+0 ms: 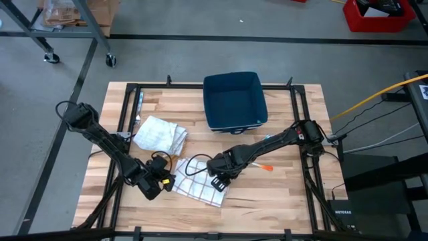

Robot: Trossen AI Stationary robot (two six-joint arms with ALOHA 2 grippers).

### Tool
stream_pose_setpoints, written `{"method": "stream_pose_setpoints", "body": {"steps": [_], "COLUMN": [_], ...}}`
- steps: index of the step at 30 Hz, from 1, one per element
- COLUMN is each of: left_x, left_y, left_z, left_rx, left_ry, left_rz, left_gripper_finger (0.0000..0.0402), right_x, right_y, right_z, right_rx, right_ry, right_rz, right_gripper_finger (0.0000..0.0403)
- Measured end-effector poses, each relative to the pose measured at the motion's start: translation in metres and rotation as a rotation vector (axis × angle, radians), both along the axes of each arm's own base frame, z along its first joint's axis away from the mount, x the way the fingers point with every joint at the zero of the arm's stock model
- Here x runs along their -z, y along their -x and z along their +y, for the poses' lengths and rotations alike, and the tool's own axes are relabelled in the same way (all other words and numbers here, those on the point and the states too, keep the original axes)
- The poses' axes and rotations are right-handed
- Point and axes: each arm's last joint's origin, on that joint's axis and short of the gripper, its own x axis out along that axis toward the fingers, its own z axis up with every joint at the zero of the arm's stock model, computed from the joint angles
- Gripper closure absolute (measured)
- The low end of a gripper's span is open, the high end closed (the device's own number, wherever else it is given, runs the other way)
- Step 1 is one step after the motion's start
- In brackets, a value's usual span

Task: Fold towel
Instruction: Stack the folded white patterned towel on top of the other patterned white towel

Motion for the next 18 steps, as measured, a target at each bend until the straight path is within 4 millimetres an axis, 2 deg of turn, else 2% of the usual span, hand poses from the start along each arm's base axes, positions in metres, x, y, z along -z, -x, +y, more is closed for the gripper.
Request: {"method": "stream_pose_setpoints", "body": {"steps": [9, 18], "left_x": [0.002, 0.003], "left_y": [-0.010, -0.015], "left_z": [0.003, 0.012], "left_rx": [0.012, 0.018], "left_ry": [-0.013, -0.028], "left_rz": [-0.018, 0.021], "left_gripper_finger": [0.0219, 0.0219], "right_x": [0.013, 0.043], "right_y": [-0.003, -0.007], "right_z": [0.009, 0.010], "right_rx": [0.076, 0.137], "right_ry": [-0.005, -0.024], "right_rz": [0.018, 0.023], "right_gripper_finger": [0.0225, 0.0225]}}
